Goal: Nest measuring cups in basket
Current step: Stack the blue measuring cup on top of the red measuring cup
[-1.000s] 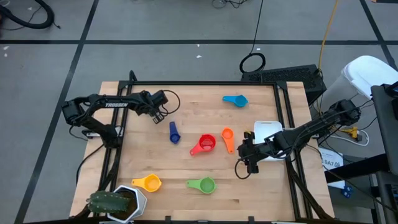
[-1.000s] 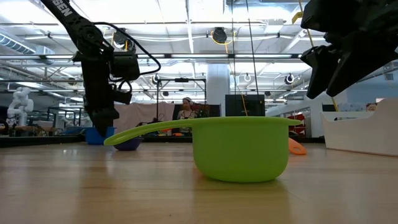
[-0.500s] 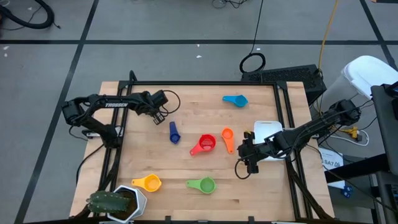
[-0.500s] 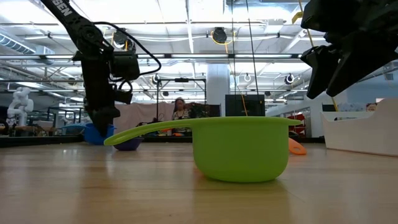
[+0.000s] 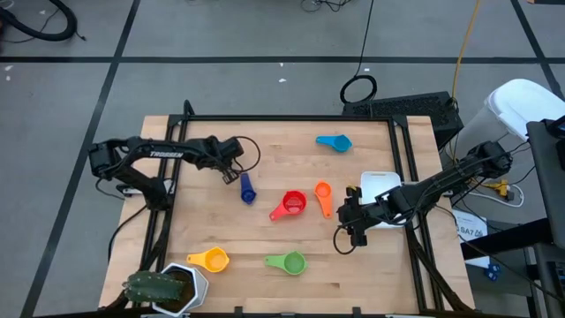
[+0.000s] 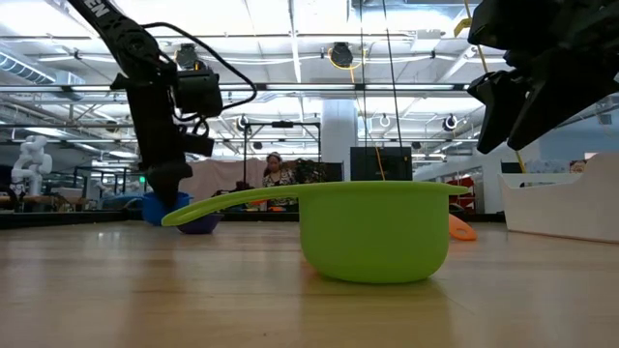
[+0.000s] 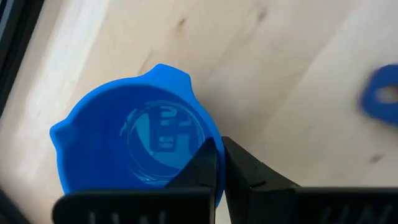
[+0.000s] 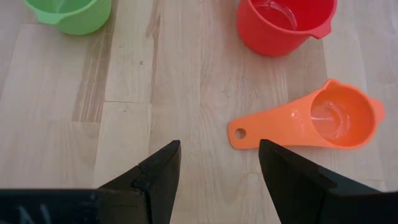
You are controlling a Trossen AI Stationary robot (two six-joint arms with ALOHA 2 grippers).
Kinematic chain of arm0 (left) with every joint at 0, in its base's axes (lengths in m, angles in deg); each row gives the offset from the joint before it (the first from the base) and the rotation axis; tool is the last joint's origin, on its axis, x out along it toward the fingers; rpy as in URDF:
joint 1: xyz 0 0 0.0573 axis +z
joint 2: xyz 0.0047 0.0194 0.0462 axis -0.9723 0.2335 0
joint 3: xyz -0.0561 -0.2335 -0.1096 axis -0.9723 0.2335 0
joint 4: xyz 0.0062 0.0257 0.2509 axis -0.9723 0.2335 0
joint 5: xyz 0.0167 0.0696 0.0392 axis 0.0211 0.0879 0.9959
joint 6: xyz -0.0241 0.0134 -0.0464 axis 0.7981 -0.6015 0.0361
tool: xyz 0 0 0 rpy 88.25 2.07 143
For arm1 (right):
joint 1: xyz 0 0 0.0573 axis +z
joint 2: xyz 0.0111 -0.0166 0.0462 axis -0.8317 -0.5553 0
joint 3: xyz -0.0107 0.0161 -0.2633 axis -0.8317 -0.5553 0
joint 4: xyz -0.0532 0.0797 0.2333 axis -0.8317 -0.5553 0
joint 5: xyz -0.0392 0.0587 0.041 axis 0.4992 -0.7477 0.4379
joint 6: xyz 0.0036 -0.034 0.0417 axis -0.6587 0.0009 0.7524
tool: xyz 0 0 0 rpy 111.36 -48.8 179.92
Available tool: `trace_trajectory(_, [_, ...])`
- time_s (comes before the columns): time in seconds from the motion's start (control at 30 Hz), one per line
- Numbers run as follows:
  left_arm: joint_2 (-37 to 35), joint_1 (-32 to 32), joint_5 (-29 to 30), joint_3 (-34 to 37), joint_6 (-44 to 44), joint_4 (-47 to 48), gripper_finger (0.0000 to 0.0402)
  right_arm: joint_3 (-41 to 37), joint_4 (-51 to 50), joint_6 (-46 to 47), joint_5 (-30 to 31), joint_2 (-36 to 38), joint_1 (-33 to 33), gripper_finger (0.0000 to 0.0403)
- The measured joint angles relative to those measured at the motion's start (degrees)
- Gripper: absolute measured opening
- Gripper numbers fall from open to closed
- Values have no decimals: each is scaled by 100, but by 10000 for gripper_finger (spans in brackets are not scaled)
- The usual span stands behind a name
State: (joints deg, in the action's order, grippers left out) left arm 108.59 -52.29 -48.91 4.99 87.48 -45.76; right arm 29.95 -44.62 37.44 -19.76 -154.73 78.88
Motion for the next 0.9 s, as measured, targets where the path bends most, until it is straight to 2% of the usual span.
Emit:
trace_trajectory(0.43, [-270, -810, -700, -53, 641, -1276, 7, 0, -2, 0, 2, 2, 0, 210])
trace_trajectory(0.9, [-343, -1806, -653, -1489, 825, -1293, 7, 0, -3, 41, 7, 4, 0, 210])
